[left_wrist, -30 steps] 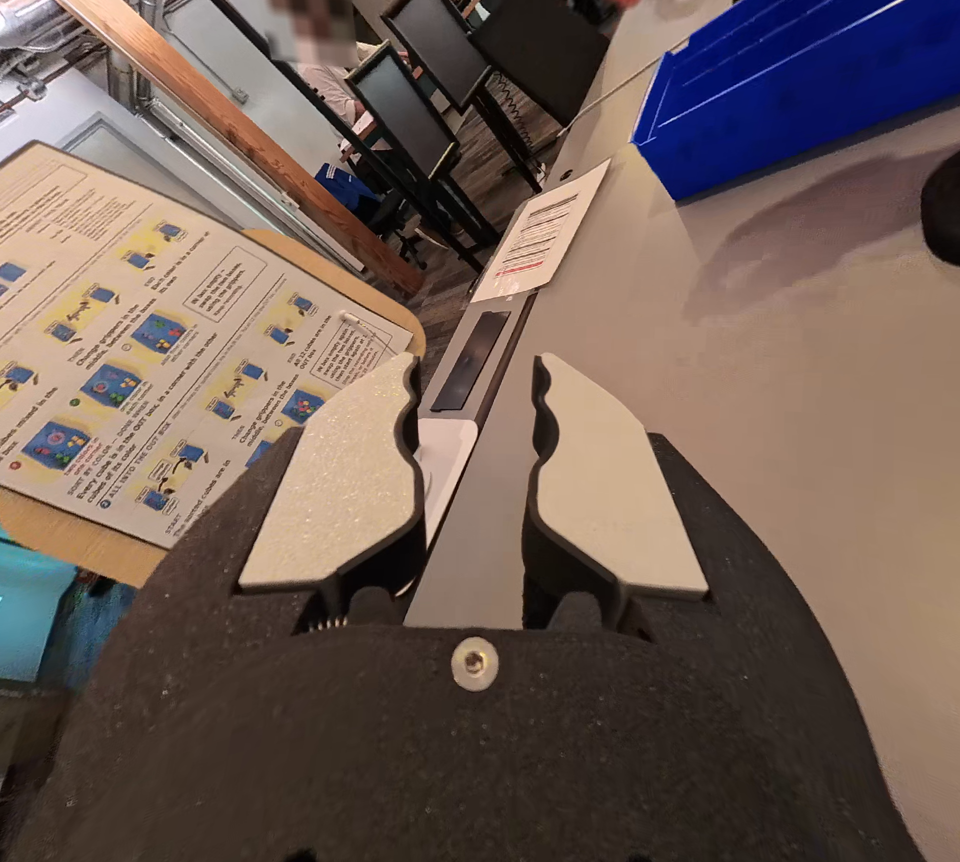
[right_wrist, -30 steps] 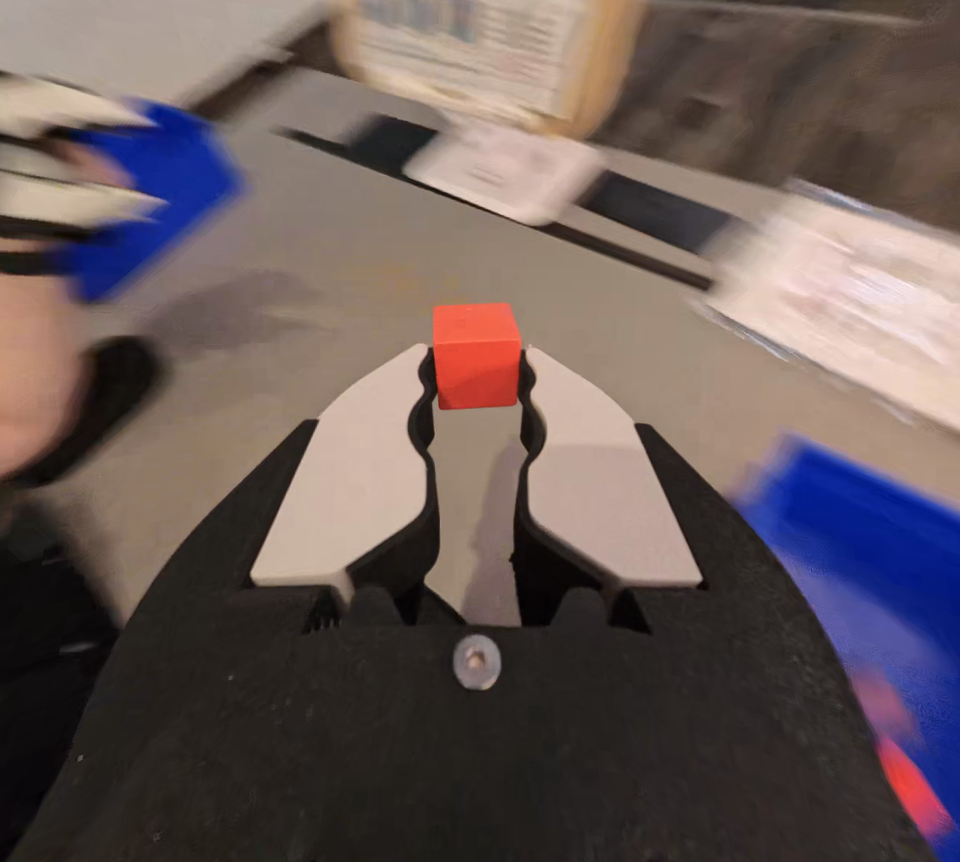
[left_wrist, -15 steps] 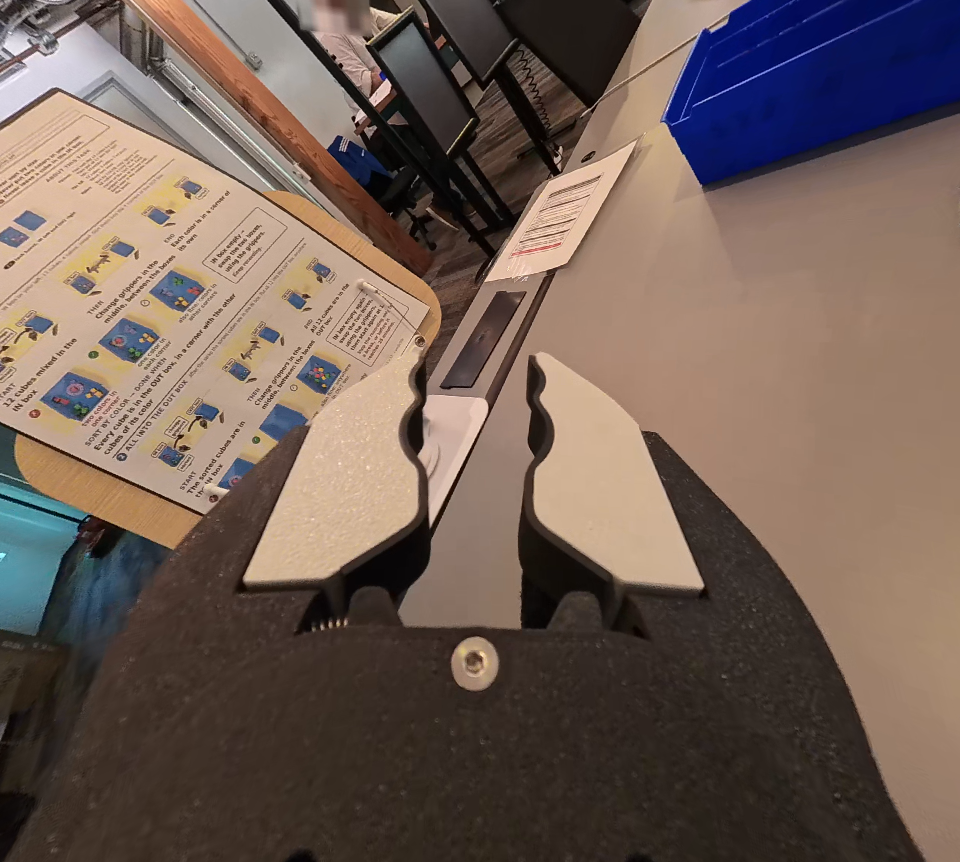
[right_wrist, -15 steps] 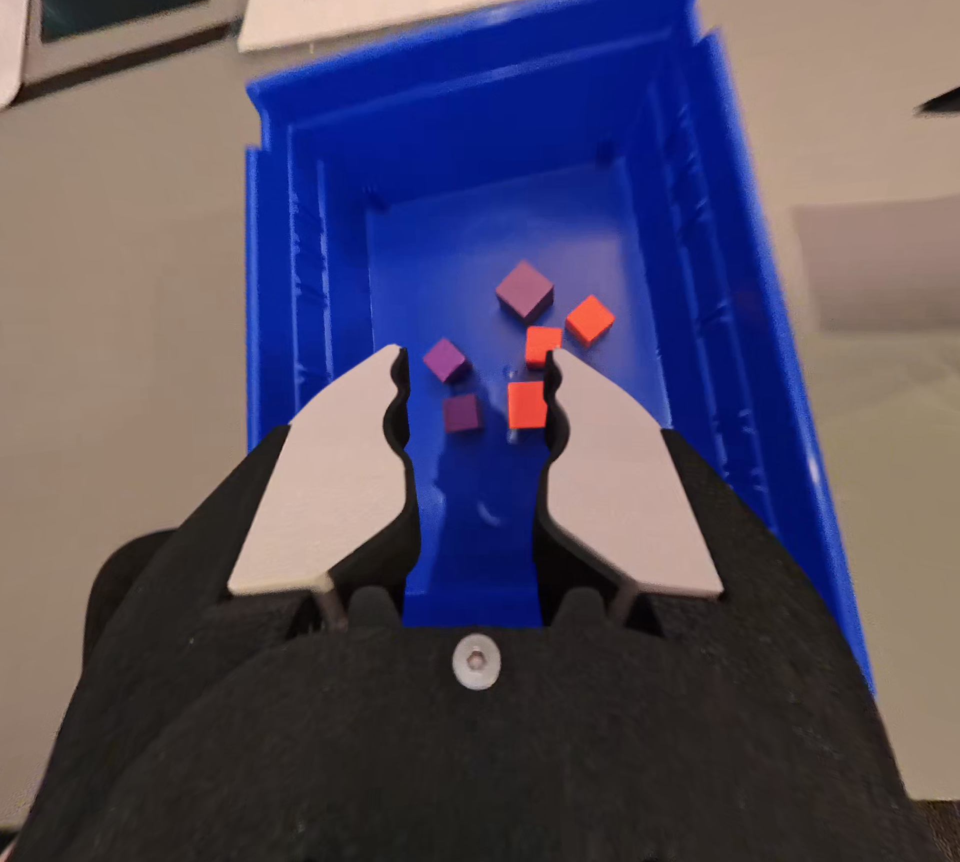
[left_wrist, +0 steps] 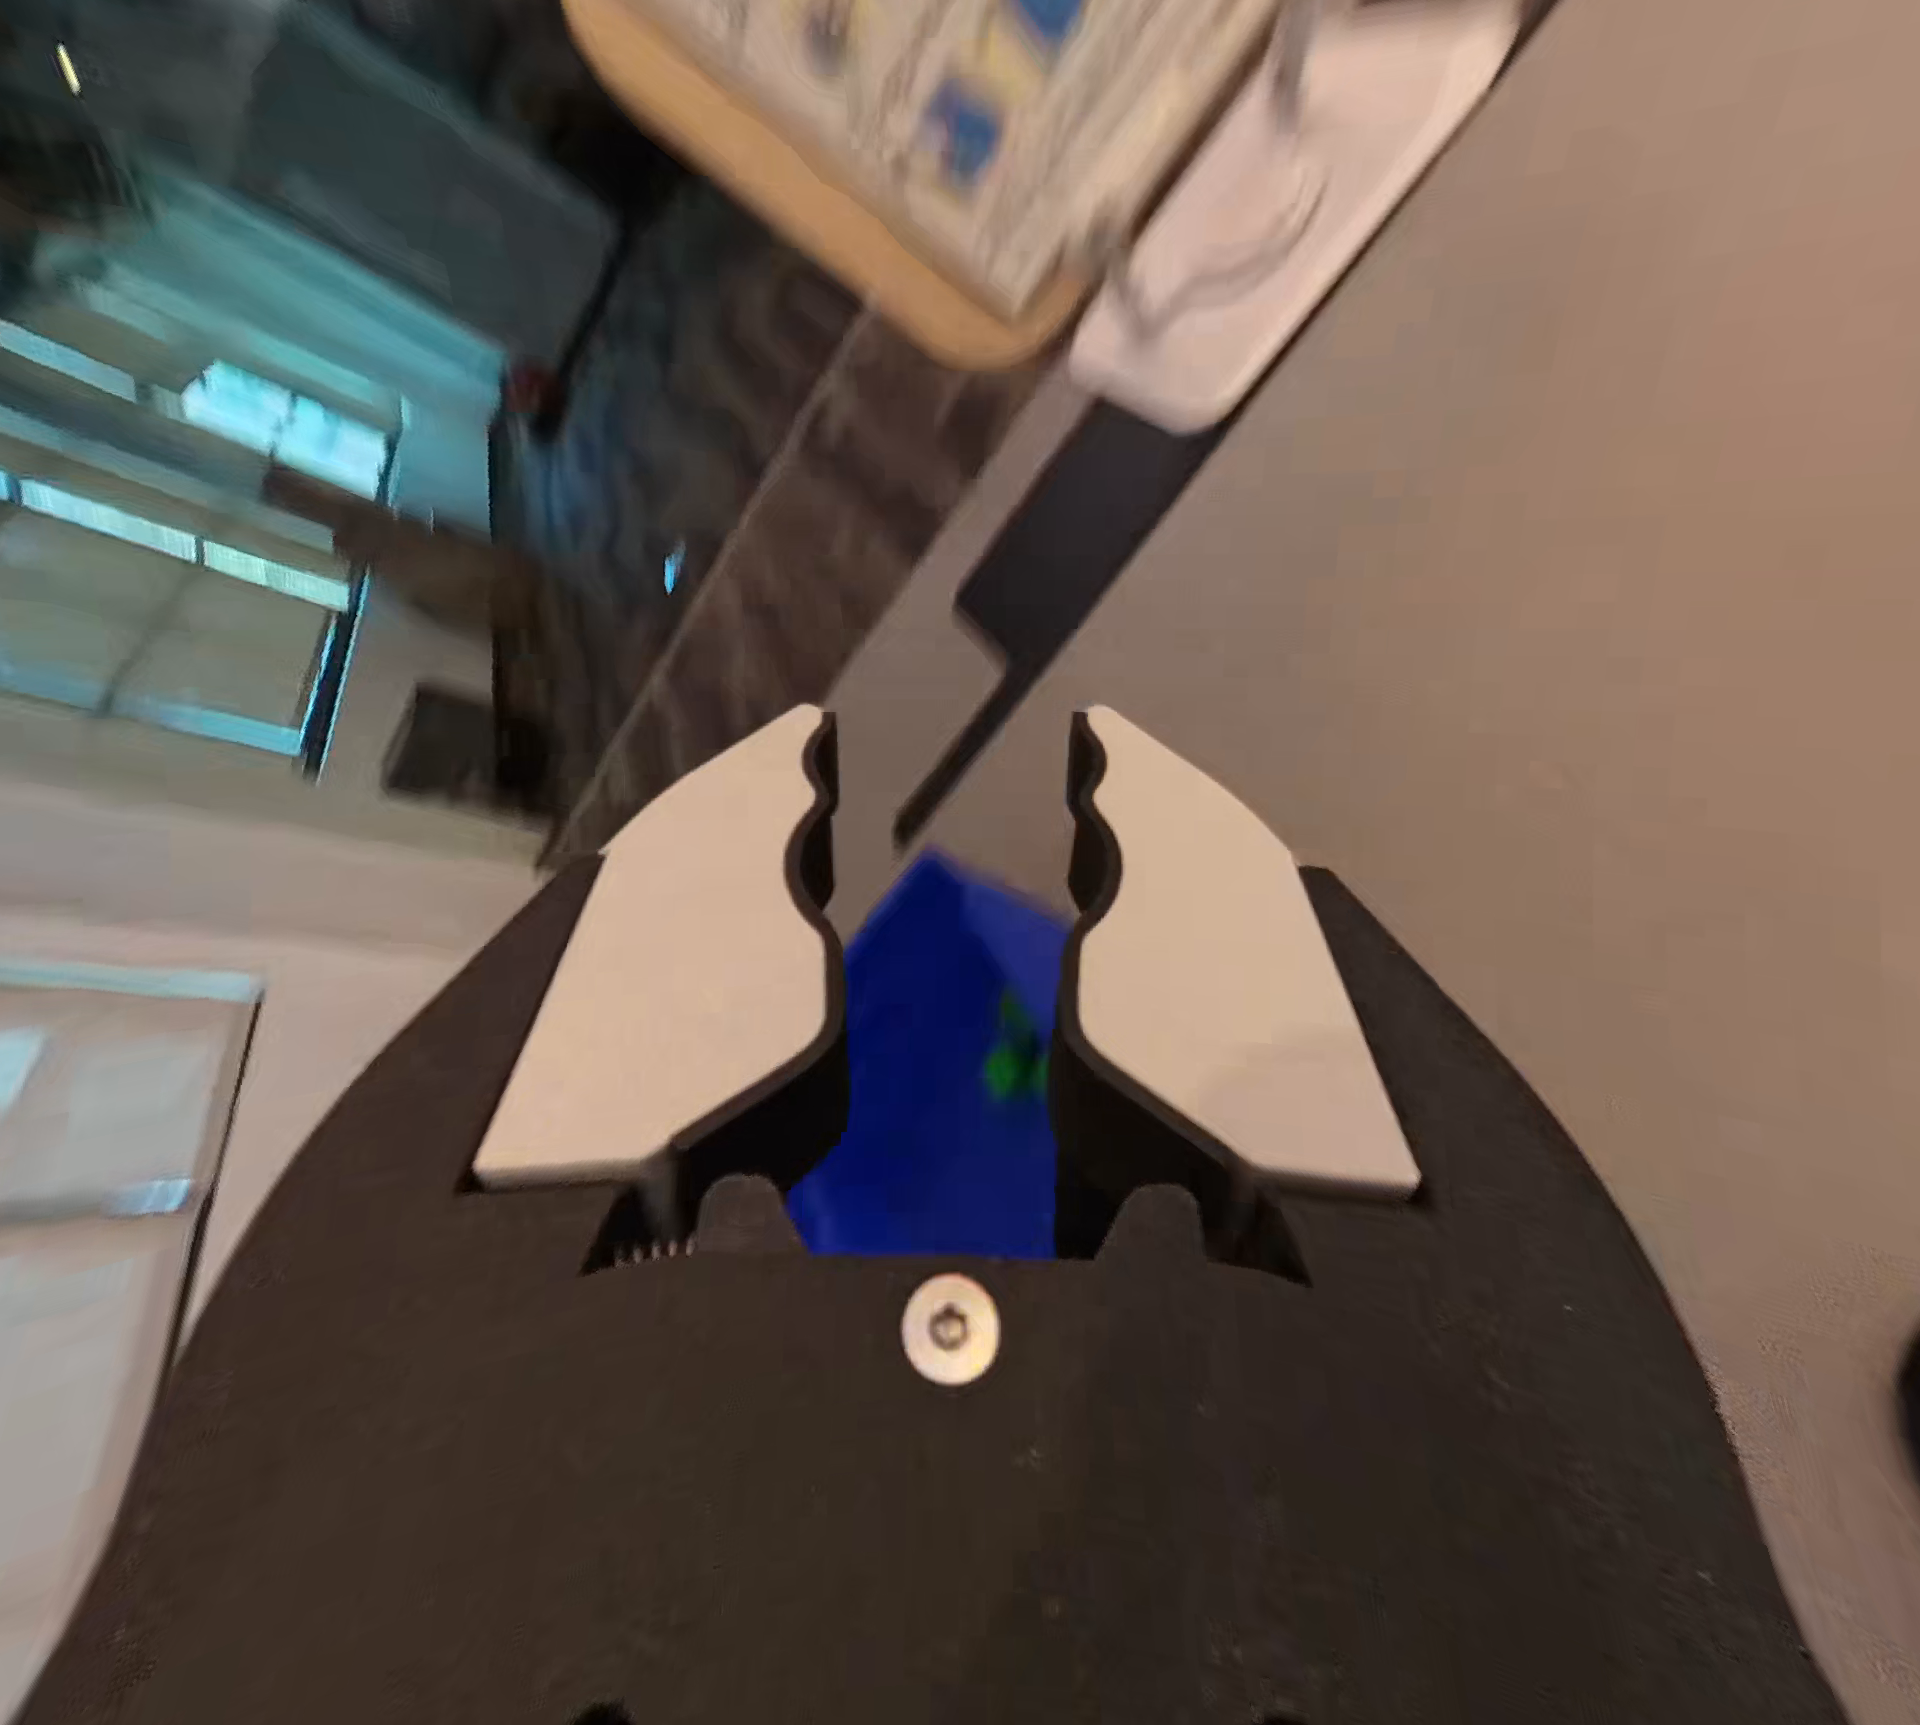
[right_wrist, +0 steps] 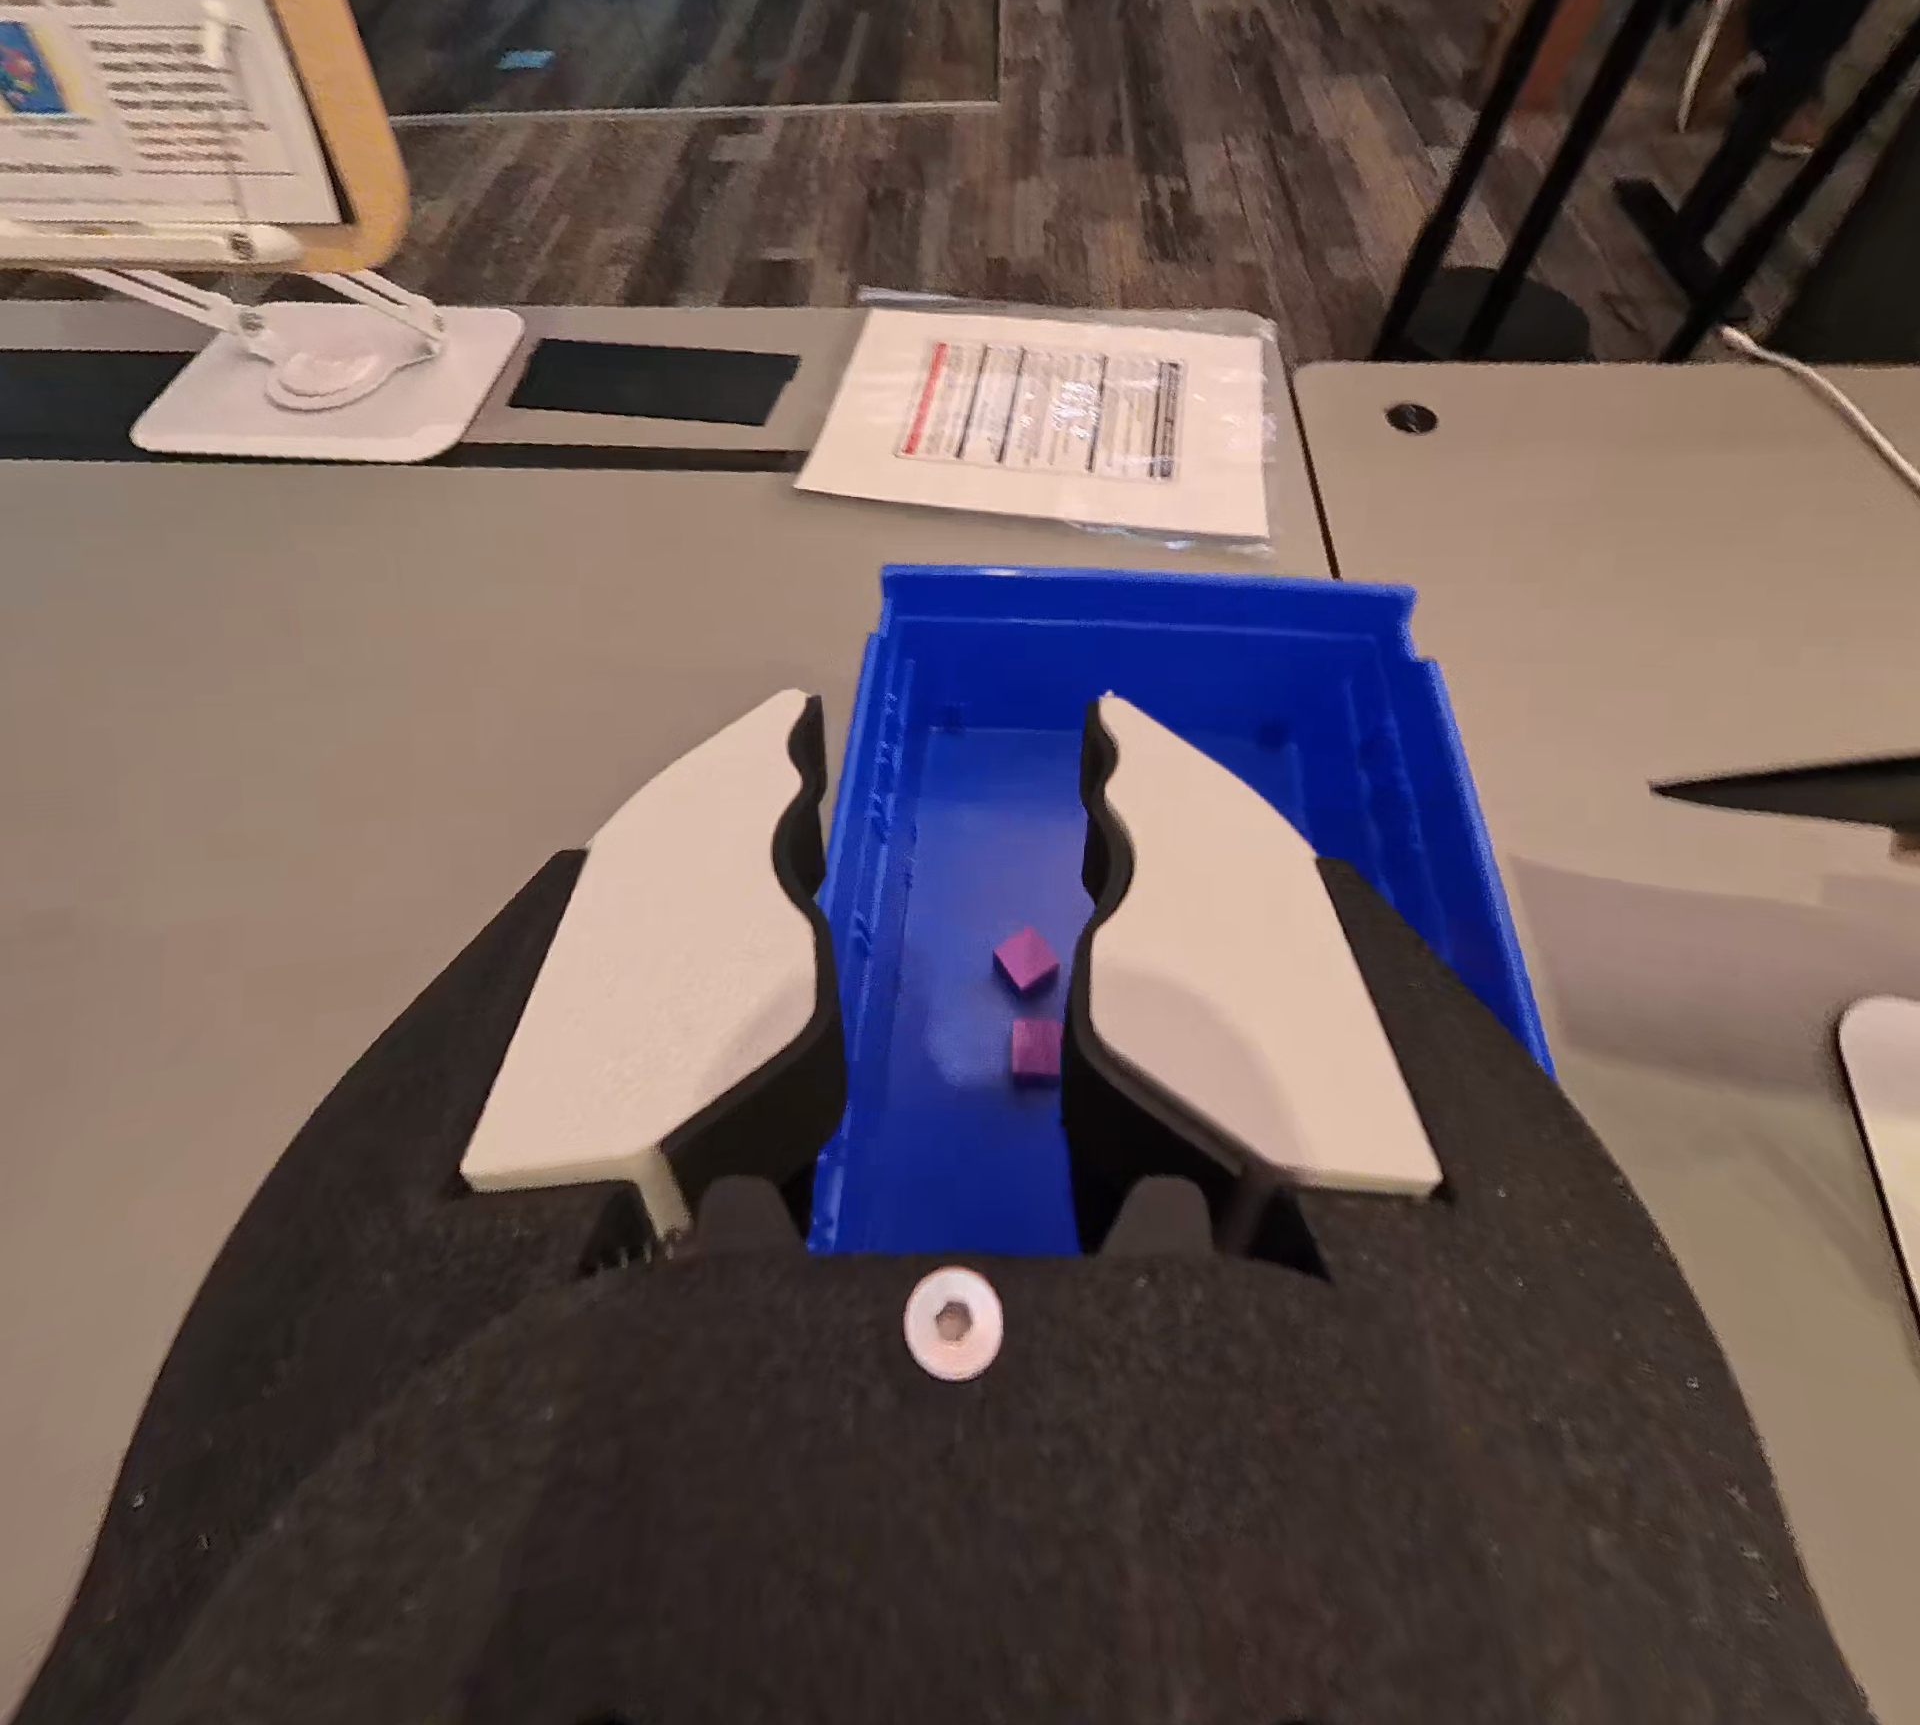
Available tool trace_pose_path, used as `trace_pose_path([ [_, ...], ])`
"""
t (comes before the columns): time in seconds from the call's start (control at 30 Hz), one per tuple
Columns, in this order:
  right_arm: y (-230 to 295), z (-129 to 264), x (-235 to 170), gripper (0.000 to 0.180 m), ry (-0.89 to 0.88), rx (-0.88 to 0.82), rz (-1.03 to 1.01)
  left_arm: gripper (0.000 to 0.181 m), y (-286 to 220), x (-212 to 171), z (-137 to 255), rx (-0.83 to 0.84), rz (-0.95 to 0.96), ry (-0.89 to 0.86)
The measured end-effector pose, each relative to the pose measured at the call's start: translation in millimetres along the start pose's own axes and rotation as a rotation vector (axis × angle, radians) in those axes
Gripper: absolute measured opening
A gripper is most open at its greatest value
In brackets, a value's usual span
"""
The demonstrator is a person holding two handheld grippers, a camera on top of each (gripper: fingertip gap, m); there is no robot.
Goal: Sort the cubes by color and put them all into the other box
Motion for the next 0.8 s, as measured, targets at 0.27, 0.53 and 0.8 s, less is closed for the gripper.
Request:
trace_pose_path([
  [0.27,50.7,-26.7,23.5,0.045,0.013,0.084,0.192,0.042,11.2,-167.1,-24.7,-0.216,0.188,0.526],
  [0.53,92.9,-38.7,32.6,0.044,-0.023,0.235,0.276,0.043,-7.4,-209.8,-103.0,-0.301,0.38,0.414],
  [0.8,100.9,-43.9,30.9,0.044,0.006,0.228,0.281,0.042,-20.9,-229.5,-151.6,-0.38,0.565,0.439],
])
Point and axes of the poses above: each gripper's, where its closed fingertips meet, z back along the fingers, x out of its top, y = z × x across the jaws, the point moved 9 cm from there along z, back along the fingers, and after that the axes turned 8 degrees about -z, right-handed, at the moved point
